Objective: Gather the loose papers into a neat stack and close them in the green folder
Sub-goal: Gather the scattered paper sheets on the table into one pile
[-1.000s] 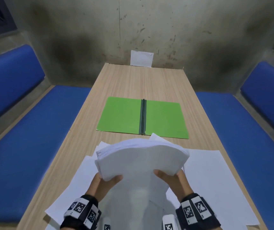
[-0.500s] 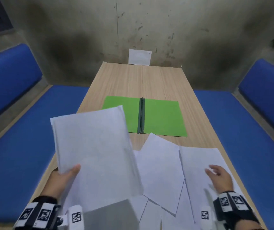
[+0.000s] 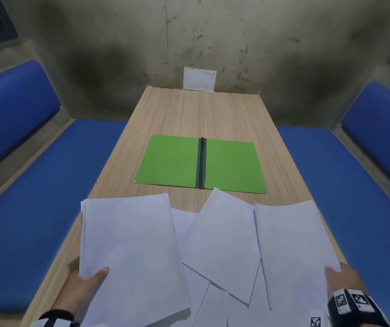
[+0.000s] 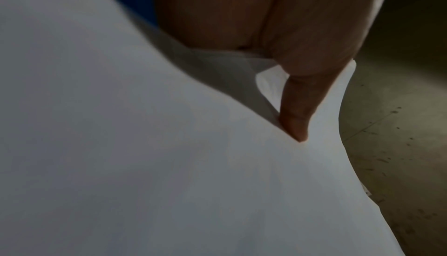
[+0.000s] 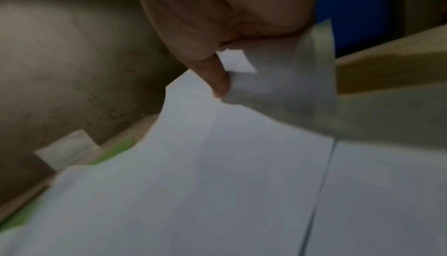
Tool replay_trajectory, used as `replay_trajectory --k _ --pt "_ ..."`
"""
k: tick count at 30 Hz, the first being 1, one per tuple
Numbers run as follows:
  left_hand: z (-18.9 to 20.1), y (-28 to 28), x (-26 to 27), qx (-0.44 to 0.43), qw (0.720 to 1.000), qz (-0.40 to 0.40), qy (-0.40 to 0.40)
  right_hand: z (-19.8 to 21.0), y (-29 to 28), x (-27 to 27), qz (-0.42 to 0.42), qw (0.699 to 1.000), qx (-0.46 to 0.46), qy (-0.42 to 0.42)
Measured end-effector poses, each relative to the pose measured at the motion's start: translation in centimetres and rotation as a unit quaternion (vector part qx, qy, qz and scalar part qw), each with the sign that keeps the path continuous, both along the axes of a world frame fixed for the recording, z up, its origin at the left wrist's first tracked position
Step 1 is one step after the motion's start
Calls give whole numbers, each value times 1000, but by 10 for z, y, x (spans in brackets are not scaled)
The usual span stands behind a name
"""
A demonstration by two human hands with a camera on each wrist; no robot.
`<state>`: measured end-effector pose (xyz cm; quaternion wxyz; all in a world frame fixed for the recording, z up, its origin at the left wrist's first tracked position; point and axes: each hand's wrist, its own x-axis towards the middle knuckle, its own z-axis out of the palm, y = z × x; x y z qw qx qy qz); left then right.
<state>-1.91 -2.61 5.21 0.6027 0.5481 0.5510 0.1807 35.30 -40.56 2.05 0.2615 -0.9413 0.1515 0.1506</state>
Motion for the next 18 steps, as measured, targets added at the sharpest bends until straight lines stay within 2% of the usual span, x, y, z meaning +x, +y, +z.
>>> replay_trajectory --k 5,8,11,14,18 --pt "2 -6 1 -7 1000 -3 21 34 27 -5 -3 986 152 -68" --pt "0 -8 0 -31 999 3 13 42 49 -17 -29 965 257 -44" --pt "-2 -11 -1 -44 999 1 13 28 71 -30 -30 962 270 17" --pt "-7 -17 0 -34 999 11 27 7 91 -50 -11 968 241 67" --pt "-10 -24 3 -62 998 12 18 0 112 -66 -21 967 232 98"
